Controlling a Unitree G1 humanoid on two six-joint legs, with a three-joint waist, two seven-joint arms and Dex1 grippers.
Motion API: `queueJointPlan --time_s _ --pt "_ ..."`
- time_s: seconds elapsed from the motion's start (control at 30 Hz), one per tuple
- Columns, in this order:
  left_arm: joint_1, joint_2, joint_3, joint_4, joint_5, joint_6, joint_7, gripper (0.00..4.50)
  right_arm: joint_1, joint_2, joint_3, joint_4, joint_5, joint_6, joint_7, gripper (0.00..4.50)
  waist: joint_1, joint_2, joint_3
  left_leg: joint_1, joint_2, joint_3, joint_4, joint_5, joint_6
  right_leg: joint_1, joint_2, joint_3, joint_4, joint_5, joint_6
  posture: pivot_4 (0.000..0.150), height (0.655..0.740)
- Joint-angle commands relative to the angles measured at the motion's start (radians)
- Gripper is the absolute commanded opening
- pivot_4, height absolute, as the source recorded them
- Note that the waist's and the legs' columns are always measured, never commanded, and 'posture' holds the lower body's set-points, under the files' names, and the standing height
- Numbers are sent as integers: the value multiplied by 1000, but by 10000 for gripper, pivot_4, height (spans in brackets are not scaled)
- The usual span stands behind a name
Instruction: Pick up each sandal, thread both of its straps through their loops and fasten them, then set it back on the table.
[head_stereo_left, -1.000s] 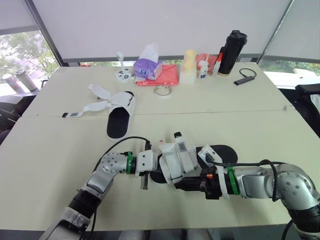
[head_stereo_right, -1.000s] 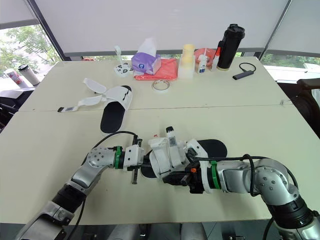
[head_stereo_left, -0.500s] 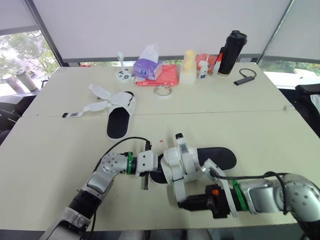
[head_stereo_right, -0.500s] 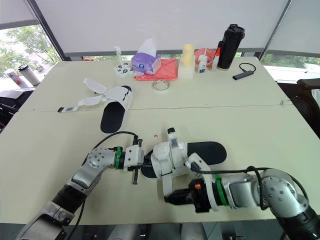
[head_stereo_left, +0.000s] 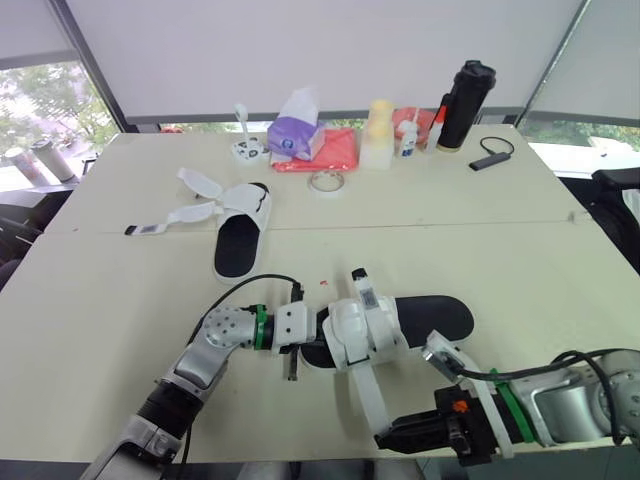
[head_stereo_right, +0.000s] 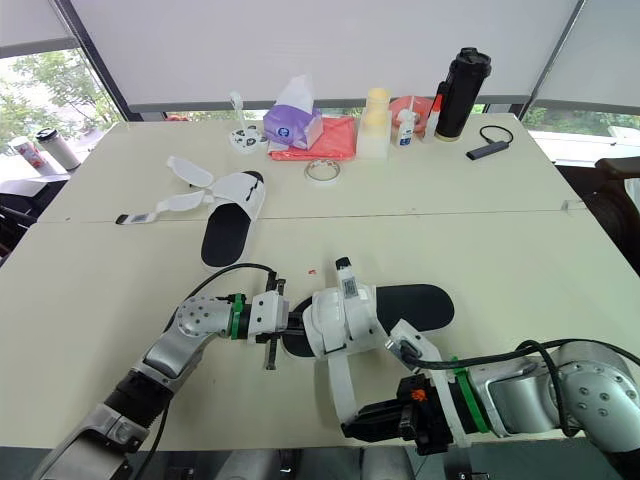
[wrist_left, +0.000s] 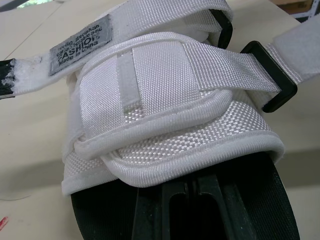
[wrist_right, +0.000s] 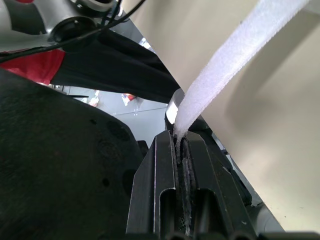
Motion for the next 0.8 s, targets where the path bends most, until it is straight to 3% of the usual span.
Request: queueJointPlan --time_s 0.03,0.43,0.8 --pt "30 29 -18 73 50 50 -1 0 -12 -27 -35 -60 26 -20 62 1199 0 0 0 0 0 0 0 0 0 0 0 0 0 0 0 1500 7400" --pt "19 21 -17 86 53 42 6 0 -223 -50 -32 6 72 -56 93 1199 0 0 0 -1 0 0 0 0 0 0 0 0 0 0 0 1500 7400" --pt "24 15 -15 82 56 41 20 0 -440 23 52 156 13 -14 88 1199 -1 0 0 -2 0 0 1 0 0 -1 0 0 0 0 0 1500 7400"
